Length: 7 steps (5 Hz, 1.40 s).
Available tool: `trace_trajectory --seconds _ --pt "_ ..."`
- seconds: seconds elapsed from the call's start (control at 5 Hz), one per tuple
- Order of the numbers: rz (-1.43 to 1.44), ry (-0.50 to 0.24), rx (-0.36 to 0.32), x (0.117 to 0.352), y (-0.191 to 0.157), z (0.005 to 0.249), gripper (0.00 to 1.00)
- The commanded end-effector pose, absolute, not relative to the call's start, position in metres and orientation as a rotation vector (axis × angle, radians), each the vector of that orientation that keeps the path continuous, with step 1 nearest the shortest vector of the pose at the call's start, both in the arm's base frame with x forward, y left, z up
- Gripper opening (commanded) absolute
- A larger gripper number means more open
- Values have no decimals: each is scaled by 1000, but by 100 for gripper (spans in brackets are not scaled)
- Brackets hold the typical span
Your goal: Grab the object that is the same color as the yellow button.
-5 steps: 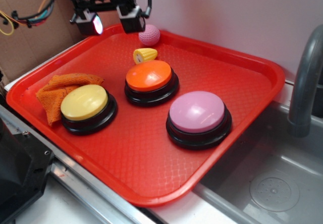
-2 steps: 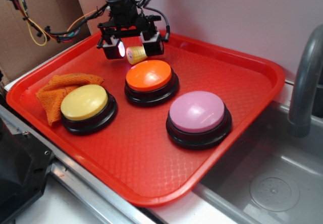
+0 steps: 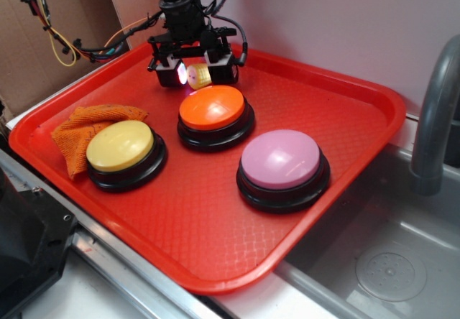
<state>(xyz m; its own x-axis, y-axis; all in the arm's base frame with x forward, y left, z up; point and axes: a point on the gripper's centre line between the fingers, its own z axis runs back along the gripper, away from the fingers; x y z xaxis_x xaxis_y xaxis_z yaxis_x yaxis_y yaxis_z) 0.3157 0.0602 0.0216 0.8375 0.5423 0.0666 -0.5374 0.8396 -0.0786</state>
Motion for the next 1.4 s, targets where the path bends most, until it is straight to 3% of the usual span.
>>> trace_trajectory --seconds 0.0,0.2,0.4,0.6,1.0,1.2 --pt "572 -165 -83 315 64 64 0" --pt "542 -168 -90 302 59 93 0" --pt "465 -170 -109 274 52 126 0" --pt "380 -123 -115 241 43 145 0" --pt "353 -103 -119 201 34 153 0" --pt "479 -107 -78 202 46 158 0"
